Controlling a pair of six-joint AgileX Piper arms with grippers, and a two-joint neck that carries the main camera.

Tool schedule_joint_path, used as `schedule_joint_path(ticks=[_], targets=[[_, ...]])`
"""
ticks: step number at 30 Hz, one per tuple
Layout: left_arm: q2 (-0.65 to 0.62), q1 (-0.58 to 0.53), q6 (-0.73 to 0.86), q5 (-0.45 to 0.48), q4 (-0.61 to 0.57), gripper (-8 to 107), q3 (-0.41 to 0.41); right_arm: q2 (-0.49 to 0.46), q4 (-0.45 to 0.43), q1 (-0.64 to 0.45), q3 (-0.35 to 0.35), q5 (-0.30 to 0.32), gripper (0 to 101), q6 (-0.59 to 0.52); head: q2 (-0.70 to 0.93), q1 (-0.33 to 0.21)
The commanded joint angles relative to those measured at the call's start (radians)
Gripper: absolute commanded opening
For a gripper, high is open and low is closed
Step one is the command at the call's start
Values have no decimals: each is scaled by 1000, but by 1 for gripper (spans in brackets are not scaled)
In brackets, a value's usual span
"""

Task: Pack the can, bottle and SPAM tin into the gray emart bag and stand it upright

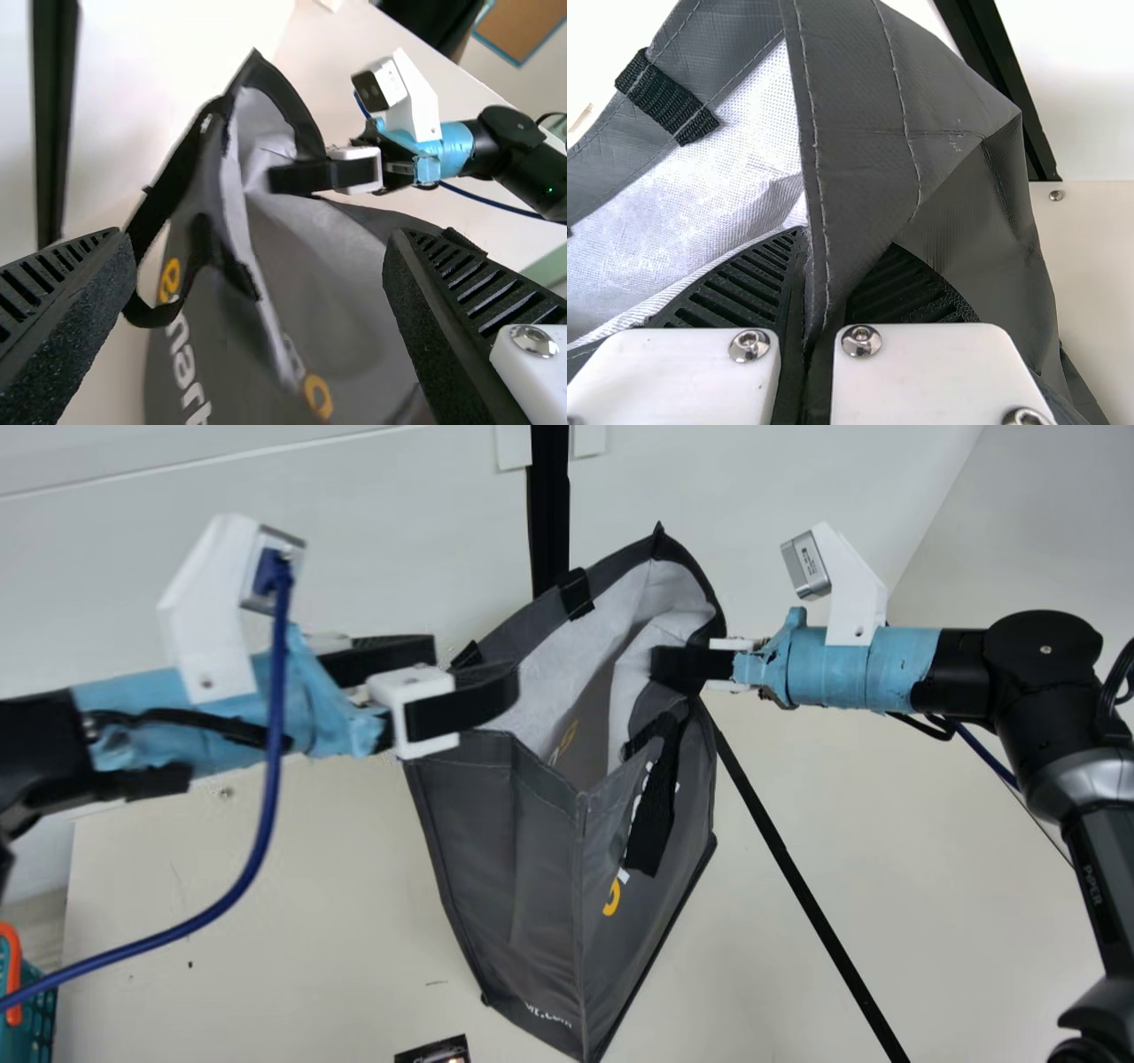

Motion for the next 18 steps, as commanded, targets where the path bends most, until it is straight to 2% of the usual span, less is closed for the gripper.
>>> schedule_joint_path(ticks=[1,8,18], targets=[[-32,13,12,-6,-7,90,44,0,0,0,0,0,0,0,-1,-23],[-120,58,42,-33,-2,90,147,0,0,0,0,0,0,0,-1,-23],[-250,129,26,-81,72,90,296,0,0,0,0,0,0,0,-1,-23]])
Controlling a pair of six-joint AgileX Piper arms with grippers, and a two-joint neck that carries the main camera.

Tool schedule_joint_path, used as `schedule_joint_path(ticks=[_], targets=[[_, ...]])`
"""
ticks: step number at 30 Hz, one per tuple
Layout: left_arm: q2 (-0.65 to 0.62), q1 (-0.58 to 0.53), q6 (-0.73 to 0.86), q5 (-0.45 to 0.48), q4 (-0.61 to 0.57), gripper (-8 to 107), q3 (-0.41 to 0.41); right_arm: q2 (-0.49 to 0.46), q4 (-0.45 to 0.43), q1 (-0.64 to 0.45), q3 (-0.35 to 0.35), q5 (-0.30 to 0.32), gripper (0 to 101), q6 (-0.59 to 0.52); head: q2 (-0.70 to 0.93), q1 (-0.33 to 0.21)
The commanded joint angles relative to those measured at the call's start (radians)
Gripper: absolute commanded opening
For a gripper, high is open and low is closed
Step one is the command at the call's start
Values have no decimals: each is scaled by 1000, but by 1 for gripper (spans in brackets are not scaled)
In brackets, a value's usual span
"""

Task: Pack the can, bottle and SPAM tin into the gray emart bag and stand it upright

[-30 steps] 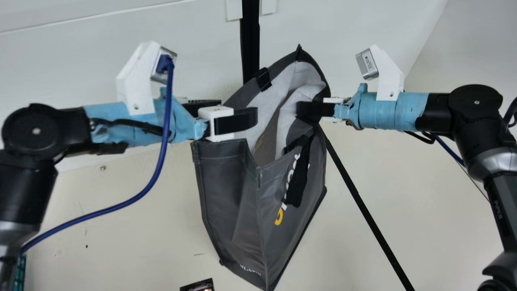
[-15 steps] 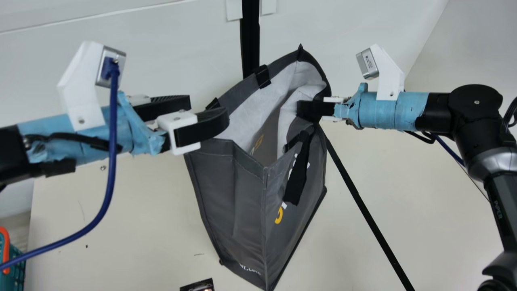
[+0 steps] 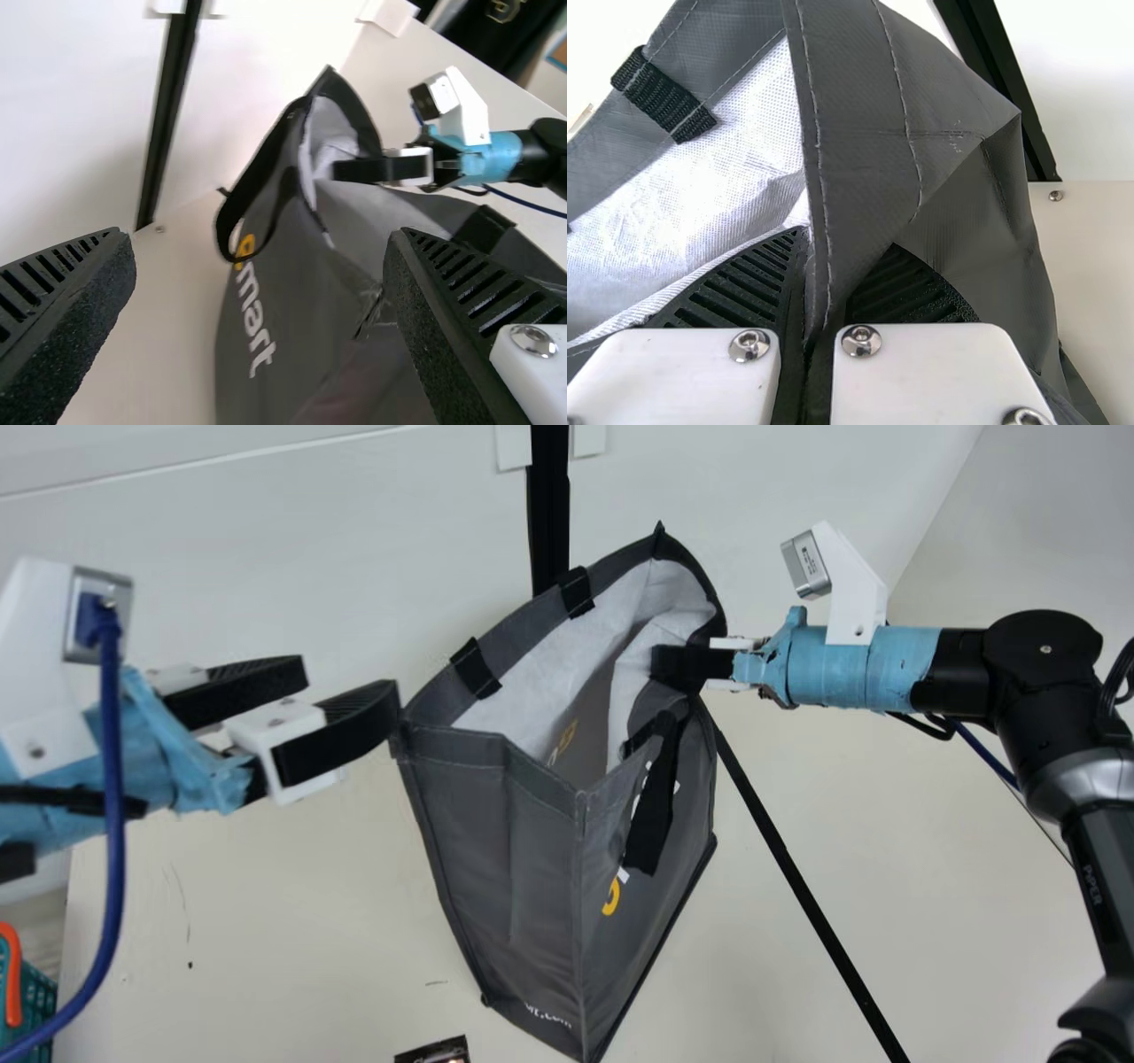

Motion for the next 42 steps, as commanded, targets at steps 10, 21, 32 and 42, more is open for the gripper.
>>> schedule_joint_path(ticks=[10,21,32,42], targets=[[-136,69,-90,-38,170,90,149,0,0,0,0,0,0,0,-1,-23],[-249,102,-247,-42,446,90,262,0,0,0,0,0,0,0,-1,-23],[-352,87,-448,-28,753,90,371,0,0,0,0,0,0,0,-1,-23],[-433,59,-597,5,941,90,470,0,0,0,0,0,0,0,-1,-23]])
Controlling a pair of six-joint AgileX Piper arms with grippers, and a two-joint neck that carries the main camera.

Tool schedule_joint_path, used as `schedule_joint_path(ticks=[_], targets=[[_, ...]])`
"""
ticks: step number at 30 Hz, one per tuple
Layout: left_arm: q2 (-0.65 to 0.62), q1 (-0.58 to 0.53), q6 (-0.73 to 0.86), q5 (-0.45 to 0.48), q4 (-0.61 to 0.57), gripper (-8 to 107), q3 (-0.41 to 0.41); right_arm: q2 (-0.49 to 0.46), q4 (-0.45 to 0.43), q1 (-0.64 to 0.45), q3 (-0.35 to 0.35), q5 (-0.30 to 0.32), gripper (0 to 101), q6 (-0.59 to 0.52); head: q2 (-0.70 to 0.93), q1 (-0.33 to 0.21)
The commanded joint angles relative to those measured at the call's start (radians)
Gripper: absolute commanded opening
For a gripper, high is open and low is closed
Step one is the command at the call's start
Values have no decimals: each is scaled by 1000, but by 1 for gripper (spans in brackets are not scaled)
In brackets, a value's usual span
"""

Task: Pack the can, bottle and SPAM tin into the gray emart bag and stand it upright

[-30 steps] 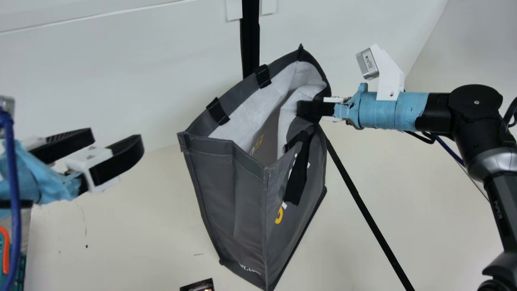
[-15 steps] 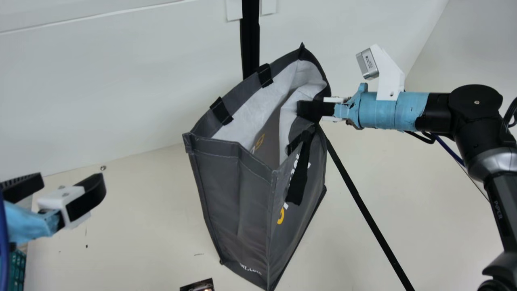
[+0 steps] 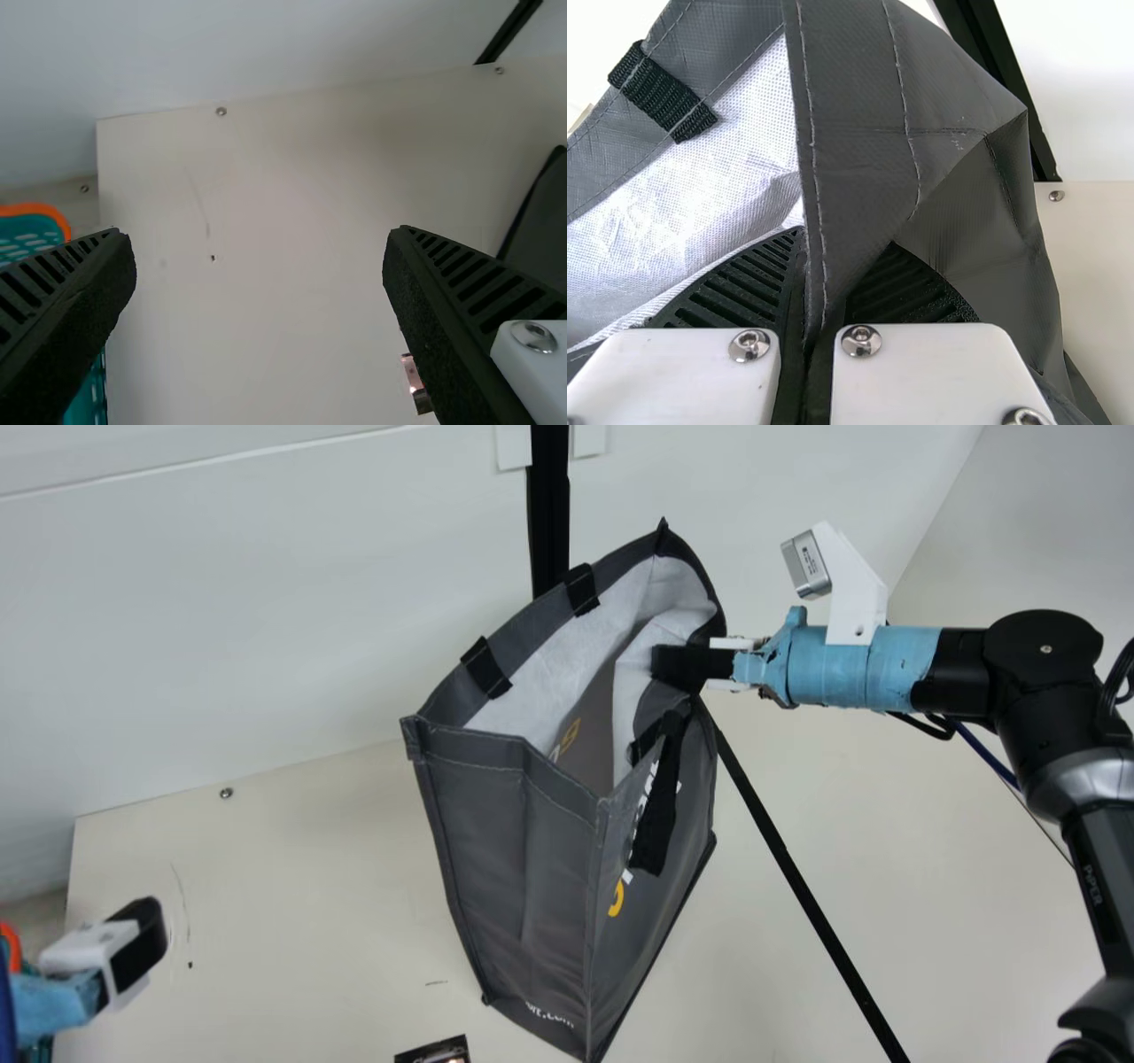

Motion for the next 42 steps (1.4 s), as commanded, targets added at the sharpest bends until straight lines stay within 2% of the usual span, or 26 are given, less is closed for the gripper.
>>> schedule_joint_path(ticks=[1,4,16,17,20,35,42], targets=[[-11,-4,-28,3,37,90,20,0,0,0,0,0,0,0,-1,-23],[-29,-11,-54,6,60,90,47,0,0,0,0,0,0,0,-1,-23],[-29,-11,-52,9,57,90,47,0,0,0,0,0,0,0,-1,-23],[-29,-11,-52,9,57,90,47,-26,-4,1,18,2,0,10,-1,-23],[-29,-11,-52,9,57,90,47,-28,-13,-4,10,-1,0,13,-1,-23],[-29,-11,-52,9,57,90,47,-4,-171,-78,-143,-14,0,58,-1,-23],[-29,-11,-52,9,57,90,47,3,-252,-100,-200,-38,0,82,-1,-23]])
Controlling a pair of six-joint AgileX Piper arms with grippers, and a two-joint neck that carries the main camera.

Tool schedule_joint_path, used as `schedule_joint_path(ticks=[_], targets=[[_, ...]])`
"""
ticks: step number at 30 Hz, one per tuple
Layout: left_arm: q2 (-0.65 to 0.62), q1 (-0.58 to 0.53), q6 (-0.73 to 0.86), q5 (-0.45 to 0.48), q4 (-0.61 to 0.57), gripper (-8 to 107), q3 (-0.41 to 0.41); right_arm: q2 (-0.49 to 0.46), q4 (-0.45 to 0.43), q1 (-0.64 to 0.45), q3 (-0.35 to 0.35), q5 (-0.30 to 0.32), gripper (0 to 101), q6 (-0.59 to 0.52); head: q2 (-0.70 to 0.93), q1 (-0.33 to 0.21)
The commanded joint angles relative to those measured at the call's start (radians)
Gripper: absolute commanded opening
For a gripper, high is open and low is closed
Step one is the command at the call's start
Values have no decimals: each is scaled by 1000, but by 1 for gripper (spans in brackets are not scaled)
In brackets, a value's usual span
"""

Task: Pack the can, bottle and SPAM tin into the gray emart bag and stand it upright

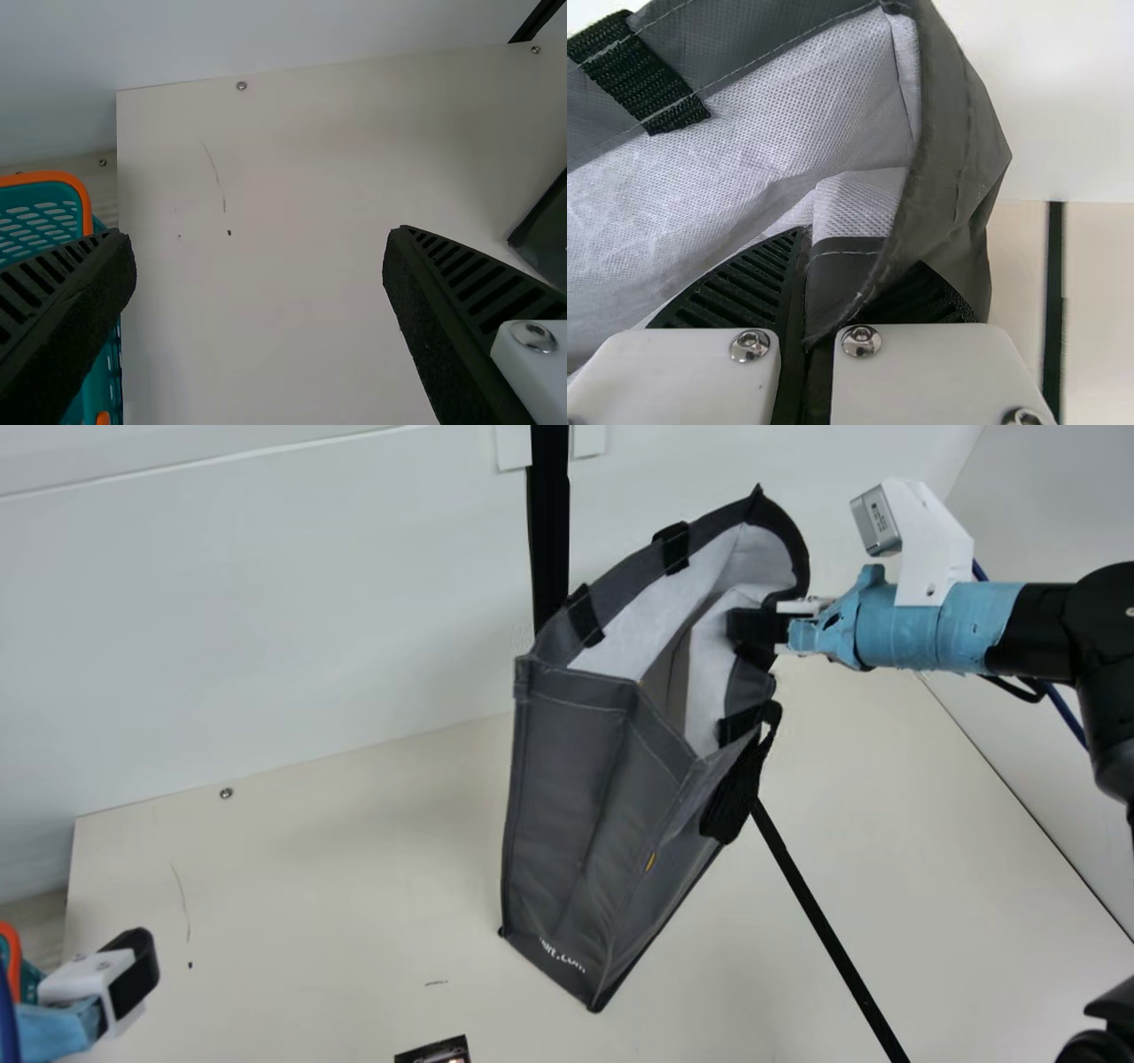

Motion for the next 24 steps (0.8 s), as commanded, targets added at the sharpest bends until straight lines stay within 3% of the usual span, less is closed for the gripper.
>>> schedule_joint_path(ticks=[1,24], targets=[[0,0,0,0,0,90,0,0,-30,-4,-13,-17,0,6,-1,-23],[0,0,0,0,0,90,0,34,-288,-89,-119,-209,0,90,-1,-23]])
